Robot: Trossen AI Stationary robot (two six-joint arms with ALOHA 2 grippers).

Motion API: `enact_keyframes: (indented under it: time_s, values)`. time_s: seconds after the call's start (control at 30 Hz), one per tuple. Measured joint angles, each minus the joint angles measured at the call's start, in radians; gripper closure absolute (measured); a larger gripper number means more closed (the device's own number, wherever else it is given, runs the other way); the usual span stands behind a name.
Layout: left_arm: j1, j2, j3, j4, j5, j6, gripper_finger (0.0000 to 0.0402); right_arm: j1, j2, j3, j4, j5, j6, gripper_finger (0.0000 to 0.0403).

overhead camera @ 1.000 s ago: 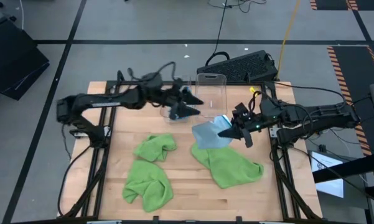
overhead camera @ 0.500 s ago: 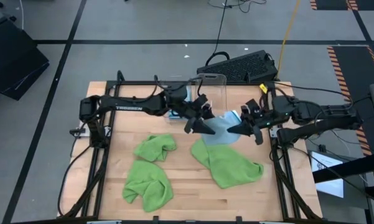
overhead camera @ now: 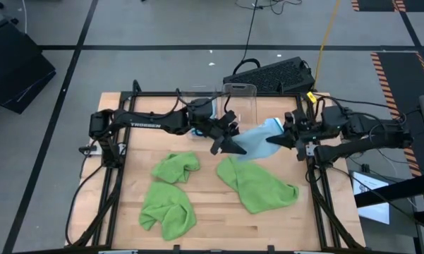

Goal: Fold microfiber towels
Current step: Stack the folded blue microfiber towel on top of the other blue microfiber towel in the left transparent bin

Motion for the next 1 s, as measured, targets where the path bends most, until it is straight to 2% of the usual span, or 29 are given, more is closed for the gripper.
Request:
enact_keyframes:
  time_s: [0.13, 0.3, 0.43, 0.63, 0.83, 1.0]
  values:
    - [0.000, 0.000, 0.000, 0.021, -0.079, -0.018, 0.0188, 0.000, -0.017, 0.000, 0.000, 0.005, -0.004, 0.0383]
    - [0.000, 0.000, 0.000, 0.090, -0.143, -0.038, 0.0208, 0.000, -0.043, 0.000, 0.001, 0.051, -0.022, 0.0383]
    - [0.000, 0.000, 0.000, 0.123, -0.204, -0.065, 0.0209, 0.000, -0.070, 0.000, 0.001, 0.099, -0.052, 0.0383]
    - [-0.012, 0.000, 0.000, 0.208, -0.373, -0.091, 0.0202, 0.000, -0.101, 0.000, 0.007, 0.182, -0.083, 0.0383]
    - [-0.033, 0.000, 0.000, 0.252, -0.480, -0.066, 0.0206, 0.000, -0.102, 0.000, 0.057, 0.189, -0.127, 0.0383]
    - [-0.033, 0.000, 0.000, 0.250, -0.496, -0.037, 0.0253, 0.000, -0.102, 0.000, 0.065, 0.209, -0.128, 0.0383]
